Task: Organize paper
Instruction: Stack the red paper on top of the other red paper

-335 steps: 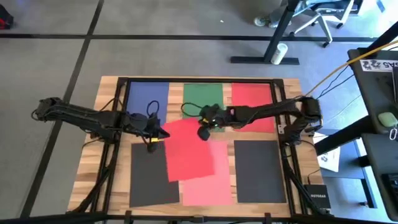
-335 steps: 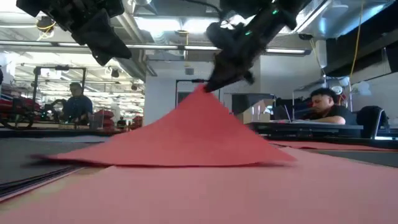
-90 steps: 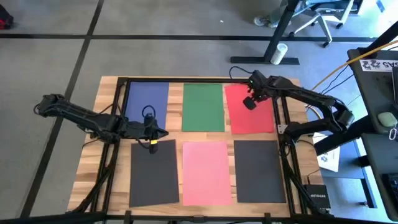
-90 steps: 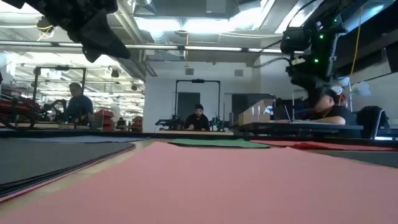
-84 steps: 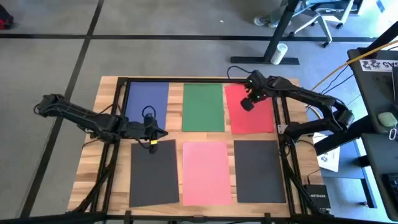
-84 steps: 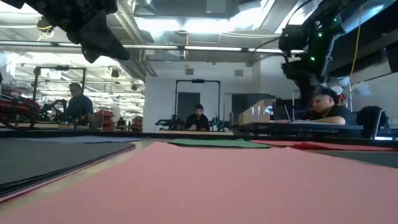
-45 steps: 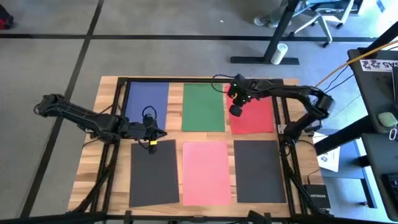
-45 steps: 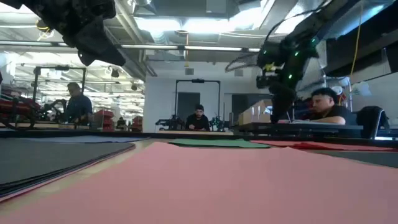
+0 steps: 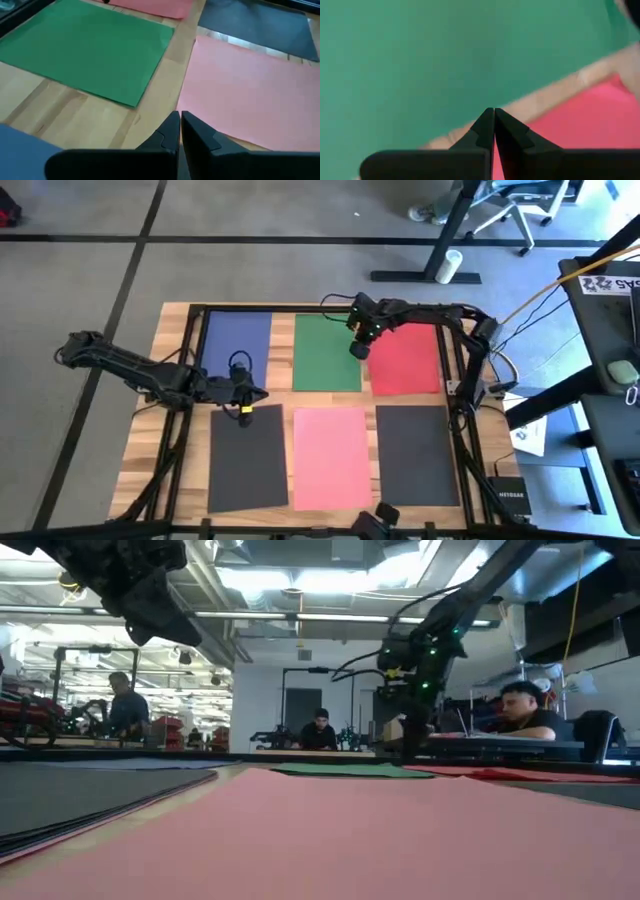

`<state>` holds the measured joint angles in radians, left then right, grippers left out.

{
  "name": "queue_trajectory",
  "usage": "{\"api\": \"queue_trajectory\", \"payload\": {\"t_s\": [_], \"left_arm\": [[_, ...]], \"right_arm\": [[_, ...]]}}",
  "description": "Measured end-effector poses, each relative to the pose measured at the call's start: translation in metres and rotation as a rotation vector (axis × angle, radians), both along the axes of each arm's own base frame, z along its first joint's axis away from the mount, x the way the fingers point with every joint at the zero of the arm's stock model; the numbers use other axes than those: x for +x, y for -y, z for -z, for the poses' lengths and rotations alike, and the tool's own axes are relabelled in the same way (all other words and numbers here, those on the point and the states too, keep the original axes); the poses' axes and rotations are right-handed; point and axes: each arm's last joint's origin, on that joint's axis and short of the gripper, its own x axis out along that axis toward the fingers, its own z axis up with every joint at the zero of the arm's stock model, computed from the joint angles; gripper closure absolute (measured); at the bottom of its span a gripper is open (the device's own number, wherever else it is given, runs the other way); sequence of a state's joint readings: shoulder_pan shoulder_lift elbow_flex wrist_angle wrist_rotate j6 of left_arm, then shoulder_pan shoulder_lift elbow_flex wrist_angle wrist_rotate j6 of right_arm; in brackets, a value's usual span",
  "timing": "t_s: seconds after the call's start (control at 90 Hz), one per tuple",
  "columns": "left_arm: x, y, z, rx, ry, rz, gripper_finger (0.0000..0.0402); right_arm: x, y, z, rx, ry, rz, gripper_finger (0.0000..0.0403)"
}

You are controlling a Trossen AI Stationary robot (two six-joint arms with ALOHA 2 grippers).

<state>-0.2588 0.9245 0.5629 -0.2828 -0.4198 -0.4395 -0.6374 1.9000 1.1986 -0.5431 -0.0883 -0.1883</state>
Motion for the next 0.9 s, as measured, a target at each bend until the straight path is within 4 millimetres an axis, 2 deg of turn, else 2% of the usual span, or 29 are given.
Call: {"api": "queue_trajectory", "payload": {"t_s": [0.222, 0.9], "left_arm": [[0.000, 0.000, 0.002, 0.001, -0.018, -0.002, 0.0401], [0.003, 0.001, 0.008, 0.010, -0.057, -0.003, 0.0401]], "right_arm": [[0.001, 0.011, 0.015, 0.036, -0.054, 0.045, 0.0403], [-0.001, 0.018, 0.011, 0.032, -0.055, 0.094, 0.0403]]}}
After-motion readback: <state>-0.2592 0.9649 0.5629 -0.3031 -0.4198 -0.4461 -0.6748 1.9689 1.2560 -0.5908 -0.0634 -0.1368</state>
